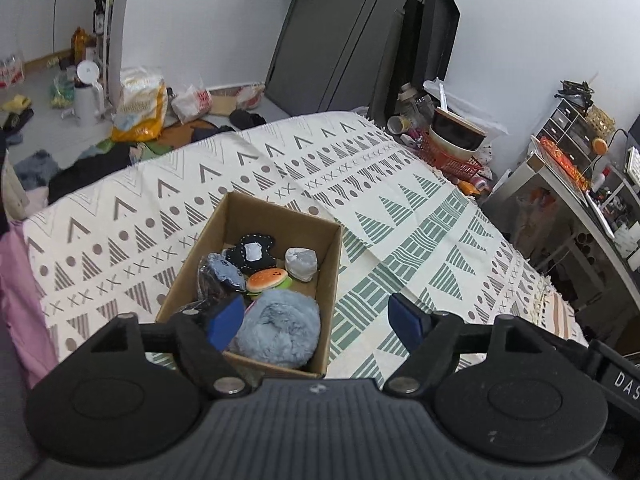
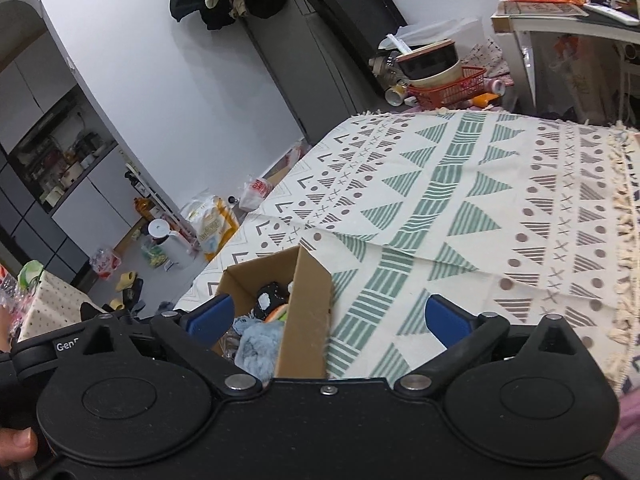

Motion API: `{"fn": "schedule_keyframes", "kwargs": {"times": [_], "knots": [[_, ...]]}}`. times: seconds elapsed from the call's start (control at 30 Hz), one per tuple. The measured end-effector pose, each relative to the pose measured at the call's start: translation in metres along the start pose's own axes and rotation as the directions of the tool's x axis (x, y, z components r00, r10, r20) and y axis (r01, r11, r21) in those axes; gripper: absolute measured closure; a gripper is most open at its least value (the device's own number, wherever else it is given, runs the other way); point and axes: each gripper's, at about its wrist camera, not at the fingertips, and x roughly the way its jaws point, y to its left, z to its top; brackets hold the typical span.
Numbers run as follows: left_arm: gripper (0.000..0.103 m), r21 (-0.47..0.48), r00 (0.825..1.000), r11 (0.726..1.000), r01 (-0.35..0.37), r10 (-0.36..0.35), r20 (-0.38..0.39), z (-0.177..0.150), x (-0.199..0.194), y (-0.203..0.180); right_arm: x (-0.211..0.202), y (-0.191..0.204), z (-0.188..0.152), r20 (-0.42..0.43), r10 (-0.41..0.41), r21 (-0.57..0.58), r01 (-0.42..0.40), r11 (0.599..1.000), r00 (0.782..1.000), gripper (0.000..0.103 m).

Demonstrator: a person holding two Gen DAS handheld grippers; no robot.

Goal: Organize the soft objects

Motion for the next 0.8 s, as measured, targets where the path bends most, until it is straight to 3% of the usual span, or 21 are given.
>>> {"fn": "schedule_keyframes", "kwargs": {"times": [0.1,0.5,0.8], "knots": [[0.018,0.020,1.000,1.000,-0.009,0.009,0.020,-0.006,-0.014,-0.008,-0.015,-0.002,0.000,0.012,-0.008,-0.009,0.008,1.000,1.000,0.000],[0.017,0.066,1.000,0.998,0.000,-0.001,0.019,-0.028,-0.060,-0.026,-0.065,-0.002,-0.008,0.041,-0.053,-0.068,0.056,0.996,0.998,0.000],[0.017,0.164,1.000,0.986,0.011,-0.014,0.016,-0.044,-0.097,-0.048,-0.105,-0.007,-0.012,0.080,-0.092,-0.084,0.098,0.992,0.993,0.000]]}}
